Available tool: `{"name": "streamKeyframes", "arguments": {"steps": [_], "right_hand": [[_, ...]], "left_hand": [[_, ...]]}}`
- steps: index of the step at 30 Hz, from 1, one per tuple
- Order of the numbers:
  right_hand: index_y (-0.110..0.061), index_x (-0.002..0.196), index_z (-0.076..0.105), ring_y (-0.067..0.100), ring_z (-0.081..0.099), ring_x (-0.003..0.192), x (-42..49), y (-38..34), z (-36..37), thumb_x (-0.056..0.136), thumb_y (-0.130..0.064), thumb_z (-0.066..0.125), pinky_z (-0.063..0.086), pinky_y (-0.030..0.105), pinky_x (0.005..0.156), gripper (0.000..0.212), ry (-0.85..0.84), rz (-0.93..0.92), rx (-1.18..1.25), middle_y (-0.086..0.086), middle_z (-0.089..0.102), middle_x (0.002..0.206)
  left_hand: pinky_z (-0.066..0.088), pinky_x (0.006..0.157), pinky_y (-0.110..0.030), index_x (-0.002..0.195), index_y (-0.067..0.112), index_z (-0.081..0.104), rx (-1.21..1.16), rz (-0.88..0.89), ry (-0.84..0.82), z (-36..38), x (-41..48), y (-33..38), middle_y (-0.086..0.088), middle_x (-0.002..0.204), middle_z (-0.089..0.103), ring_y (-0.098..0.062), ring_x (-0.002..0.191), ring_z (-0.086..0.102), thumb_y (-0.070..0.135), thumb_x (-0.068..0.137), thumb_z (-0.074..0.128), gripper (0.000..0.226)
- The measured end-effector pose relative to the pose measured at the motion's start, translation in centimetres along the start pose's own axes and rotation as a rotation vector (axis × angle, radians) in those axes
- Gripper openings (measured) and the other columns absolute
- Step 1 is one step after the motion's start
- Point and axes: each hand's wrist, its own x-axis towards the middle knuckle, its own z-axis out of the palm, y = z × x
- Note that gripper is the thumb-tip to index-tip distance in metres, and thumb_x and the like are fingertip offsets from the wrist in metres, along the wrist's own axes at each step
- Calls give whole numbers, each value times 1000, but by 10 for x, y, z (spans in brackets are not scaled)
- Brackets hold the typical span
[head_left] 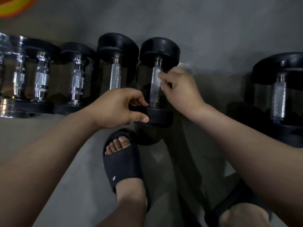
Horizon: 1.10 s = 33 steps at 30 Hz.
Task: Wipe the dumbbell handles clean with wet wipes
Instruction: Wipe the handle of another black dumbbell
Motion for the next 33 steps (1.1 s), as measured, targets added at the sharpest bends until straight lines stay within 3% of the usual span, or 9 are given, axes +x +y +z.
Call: {"name": "streamKeyframes", "arguments": {"steps": [3,9,14,18,20,25,29,31,33], "right_hand": [[-7,108,77,12,58,80,-22,-1,-6,92,-14,68,46,15,76,20,-120,-76,63,8,62,92],[-10,105,72,17,60,87,21,-6,-4,97,-20,59,48,30,78,18,1,76,48,7,63,100],[-13,110,74,7,55,88,19,-5,2,97,-15,60,40,6,77,20,20,151,88,2,62,103],[-6,104,77,18,60,86,5,5,-4,94,-10,63,50,27,77,18,-96,-103,80,9,62,98],[-5,105,77,20,60,85,-1,8,-8,93,-9,63,48,26,76,19,-196,-243,57,10,62,97],[-3,110,67,15,57,83,29,8,0,102,-27,49,47,34,72,31,-151,59,-6,7,60,97],[1,105,67,3,45,75,5,0,4,101,-16,53,41,29,67,23,-165,-96,-65,6,54,94],[-1,111,69,9,44,81,-3,1,0,99,-8,52,34,24,67,22,-250,-208,-125,7,53,97],[-7,108,65,9,45,76,11,-1,-1,101,-17,48,33,23,67,21,-241,-112,-83,-1,52,91]], "left_hand": [[52,87,-23,100,34,72,6,-7,-7,-1,-1,-1,18,97,71,8,93,64,48,66,88,40],[54,89,-27,99,34,72,-3,-12,1,-1,-1,0,18,97,71,7,93,64,48,66,88,39],[54,89,-29,100,34,72,-6,-16,-1,-1,-2,0,16,97,71,5,93,64,47,66,88,40],[54,90,-28,100,33,72,-20,-23,-14,-1,-2,1,16,98,71,6,94,65,46,67,88,40],[54,89,-27,99,34,72,-33,-22,-15,-1,-2,1,17,97,72,7,93,65,45,67,89,38],[55,89,-29,97,36,72,-31,-30,-4,-1,-1,2,17,97,71,6,93,65,45,66,89,37],[55,90,-34,97,35,71,-31,-36,-8,-1,-1,1,16,96,72,5,93,66,46,66,89,37],[56,89,-33,96,35,72,-49,-46,-15,-1,-2,1,17,95,73,5,90,67,44,66,90,35],[56,87,-31,95,34,72,-52,-44,-14,-1,-2,2,17,94,73,6,89,66,43,67,90,35]]}}
